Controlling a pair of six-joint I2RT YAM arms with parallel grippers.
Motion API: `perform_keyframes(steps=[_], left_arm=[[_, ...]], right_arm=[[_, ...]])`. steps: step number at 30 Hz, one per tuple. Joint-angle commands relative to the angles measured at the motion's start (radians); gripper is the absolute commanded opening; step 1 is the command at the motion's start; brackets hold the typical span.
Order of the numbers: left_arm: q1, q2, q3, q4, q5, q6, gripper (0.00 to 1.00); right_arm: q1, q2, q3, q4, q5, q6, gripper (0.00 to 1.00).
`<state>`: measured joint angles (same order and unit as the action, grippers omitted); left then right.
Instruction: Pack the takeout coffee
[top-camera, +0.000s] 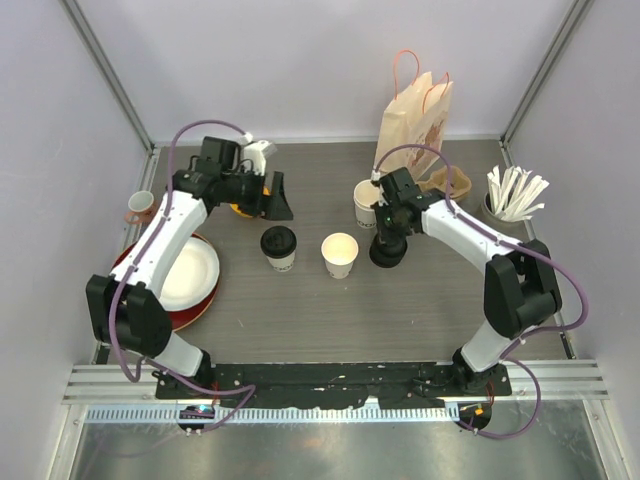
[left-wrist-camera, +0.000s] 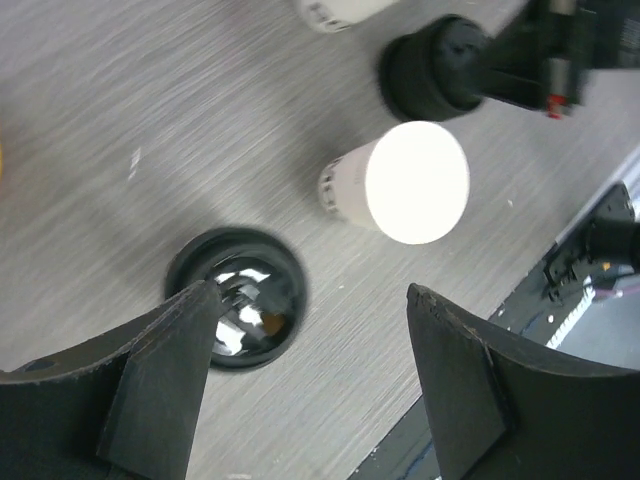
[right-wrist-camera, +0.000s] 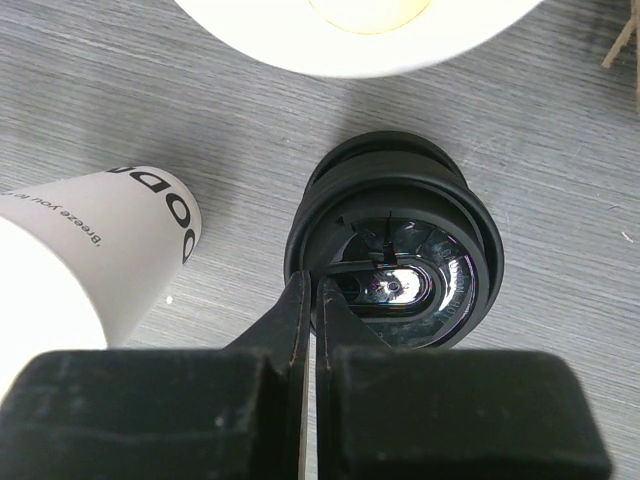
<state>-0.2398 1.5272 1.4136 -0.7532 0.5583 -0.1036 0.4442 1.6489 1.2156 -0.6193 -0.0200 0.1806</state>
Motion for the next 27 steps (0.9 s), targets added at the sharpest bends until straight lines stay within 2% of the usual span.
perform_keyframes(steps=[1,6,8,13,16,19,20,23,24,27], left_arm=[[-0.122,-0.018,0.094,0.067,0.06,0.097,0.81],[-0.271,0.008,0.085,0.212,0.081,0.012,0.83],[-0.341,0.036,0.096,0.25,0.039,-0.037,0.82],[-0.446,0.119,0.157,0.27,-0.08,-0.154,0.63],[-0.444,0.149,0.157,0.304,-0.069,-0.254,0.61],[-0.438,0.14,0.124,0.359,-0.055,-0.281,0.67],[-0.425,0.14,0.12,0.37,-0.038,-0.292,0.73],[-0.37,0.13,0.091,0.419,0.098,-0.385,0.79],[-0.356,0.126,0.053,0.514,0.145,-0.448,0.79],[-0.348,0.12,0.018,0.638,0.265,-0.508,0.82]], right_arm=[[-0.048,-0.075,0.035,-0.005,-0.07,-0.006,0.01],[-0.108,-0.136,0.013,0.009,-0.173,0.013,0.01],[-0.125,-0.158,-0.002,0.007,-0.186,0.019,0.01],[-0.148,-0.25,-0.031,-0.006,-0.195,0.036,0.01],[-0.167,-0.316,-0.037,-0.022,-0.218,0.036,0.01],[-0.188,-0.382,-0.037,-0.028,-0.285,0.026,0.01],[-0.194,-0.392,-0.034,-0.031,-0.306,0.025,0.01],[-0.225,-0.445,-0.011,-0.045,-0.394,0.008,0.01],[-0.237,-0.454,-0.001,-0.043,-0.428,0.003,0.01],[-0.24,-0.489,0.012,-0.016,-0.532,-0.003,0.01]])
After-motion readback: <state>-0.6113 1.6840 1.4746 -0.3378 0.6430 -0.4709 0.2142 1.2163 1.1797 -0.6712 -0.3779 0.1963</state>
